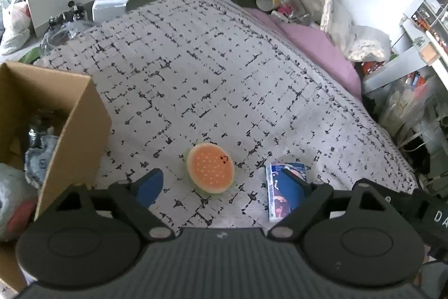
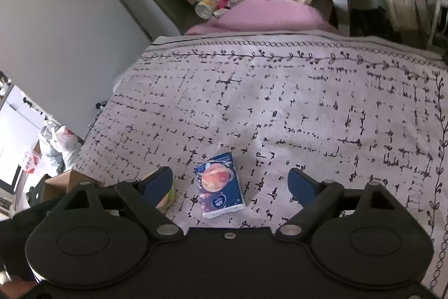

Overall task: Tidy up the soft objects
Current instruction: 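Move the left gripper to the burger plush while the right gripper moves to the planet tissue pack, then close the left gripper on the burger plush while the right gripper grasps the tissue pack, then carry the burger plush over the box with the left gripper while the right gripper carries the tissue pack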

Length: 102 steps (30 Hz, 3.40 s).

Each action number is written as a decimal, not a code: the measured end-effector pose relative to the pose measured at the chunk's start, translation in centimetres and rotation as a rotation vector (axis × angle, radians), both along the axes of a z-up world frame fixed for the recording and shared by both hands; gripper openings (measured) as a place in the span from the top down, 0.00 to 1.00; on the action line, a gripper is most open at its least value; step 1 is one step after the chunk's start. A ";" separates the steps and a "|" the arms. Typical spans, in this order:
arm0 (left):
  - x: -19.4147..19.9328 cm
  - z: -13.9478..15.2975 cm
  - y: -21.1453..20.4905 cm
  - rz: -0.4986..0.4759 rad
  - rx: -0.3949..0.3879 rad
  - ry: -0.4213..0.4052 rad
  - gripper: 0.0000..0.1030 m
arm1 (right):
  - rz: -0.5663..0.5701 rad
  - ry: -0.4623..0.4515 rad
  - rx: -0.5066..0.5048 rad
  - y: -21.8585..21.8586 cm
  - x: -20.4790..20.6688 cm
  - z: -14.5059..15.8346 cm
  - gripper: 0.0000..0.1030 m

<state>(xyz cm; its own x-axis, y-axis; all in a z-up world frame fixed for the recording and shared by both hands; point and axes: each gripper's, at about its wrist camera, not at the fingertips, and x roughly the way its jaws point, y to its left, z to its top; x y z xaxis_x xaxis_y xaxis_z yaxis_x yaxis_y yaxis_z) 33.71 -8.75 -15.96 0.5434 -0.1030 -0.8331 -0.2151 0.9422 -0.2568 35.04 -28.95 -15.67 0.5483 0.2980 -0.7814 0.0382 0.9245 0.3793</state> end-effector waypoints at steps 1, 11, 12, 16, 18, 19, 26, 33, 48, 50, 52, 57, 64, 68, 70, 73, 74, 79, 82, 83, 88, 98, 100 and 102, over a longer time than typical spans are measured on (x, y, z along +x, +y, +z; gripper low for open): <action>0.3 -0.4 0.0 0.004 -0.005 0.005 0.16 | -0.005 0.006 -0.002 0.0 0.1 -0.2 0.14; 2.8 -3.6 -1.1 0.004 -0.022 0.050 0.26 | -0.033 0.053 0.020 -0.2 1.0 -2.1 0.17; 3.0 -4.0 -1.1 0.006 -0.019 0.056 0.27 | -0.027 0.058 0.028 -0.1 1.1 -2.3 0.19; 3.5 -5.2 -0.7 0.035 -0.005 0.080 0.29 | -0.003 0.070 0.031 0.8 1.6 -3.0 0.23; 3.7 -5.8 -0.4 0.044 -0.010 0.087 0.33 | 0.013 0.072 0.025 1.3 1.7 -3.3 0.24; 3.8 -6.1 -0.3 0.047 -0.015 0.094 0.38 | 0.018 0.075 0.021 1.5 1.8 -3.4 0.24; 4.1 -6.5 0.6 0.043 -0.035 0.095 0.58 | 0.089 0.085 -0.029 3.7 1.9 -4.6 0.26; 3.6 -5.7 1.7 0.061 -0.039 0.087 0.58 | 0.157 0.075 -0.128 5.9 1.7 -5.3 0.26; 0.6 -2.5 3.0 0.067 -0.035 0.055 0.58 | 0.240 0.020 -0.297 7.7 0.7 -4.7 0.53; -0.1 -1.7 3.2 0.068 -0.031 0.043 0.58 | 0.235 0.004 -0.288 7.4 0.4 -4.0 0.53; -0.6 -1.0 3.4 0.065 -0.031 0.036 0.58 | 0.234 -0.017 -0.275 7.1 0.1 -3.2 0.53; -2.1 1.0 3.5 0.060 -0.024 0.012 0.58 | 0.234 -0.066 -0.240 6.9 -0.7 -1.5 0.53; -4.1 3.9 4.1 0.052 -0.006 -0.036 0.58 | 0.222 -0.136 -0.196 6.2 -1.7 1.0 0.54; -5.1 5.0 4.6 0.060 0.005 -0.053 0.58 | 0.206 -0.178 -0.172 5.7 -2.5 2.5 0.54; -5.6 5.5 4.9 0.063 0.008 -0.059 0.58 | 0.202 -0.196 -0.164 5.5 -2.8 3.2 0.54; -6.3 6.4 5.3 0.066 0.013 -0.073 0.58 | 0.197 -0.219 -0.156 5.2 -3.3 4.0 0.53; -6.6 6.7 5.5 0.069 0.016 -0.076 0.58 | 0.198 -0.226 -0.155 5.2 -3.5 4.2 0.54; -7.6 7.7 6.2 0.075 0.033 -0.095 0.58 | 0.203 -0.270 -0.131 5.3 -4.5 5.6 0.54; -8.2 8.1 6.9 0.089 0.030 -0.100 0.58 | 0.207 -0.296 -0.125 5.4 -5.1 6.5 0.54; -8.4 8.3 7.2 0.093 0.032 -0.104 0.58 | 0.202 -0.305 -0.122 5.4 -5.3 6.8 0.54; -9.3 9.1 8.3 0.108 0.031 -0.115 0.58 | 0.219 -0.331 -0.124 6.0 -6.1 7.9 0.54; -10.5 11.5 11.9 0.118 0.076 -0.164 0.58 | 0.304 -0.375 -0.106 9.3 -7.2 8.9 0.54; -10.6 11.8 12.7 0.127 0.078 -0.168 0.58 | 0.320 -0.379 -0.085 10.0 -7.2 9.0 0.54; -10.8 11.8 13.5 0.134 0.089 -0.172 0.58 | 0.334 -0.382 -0.070 10.7 -7.5 9.0 0.54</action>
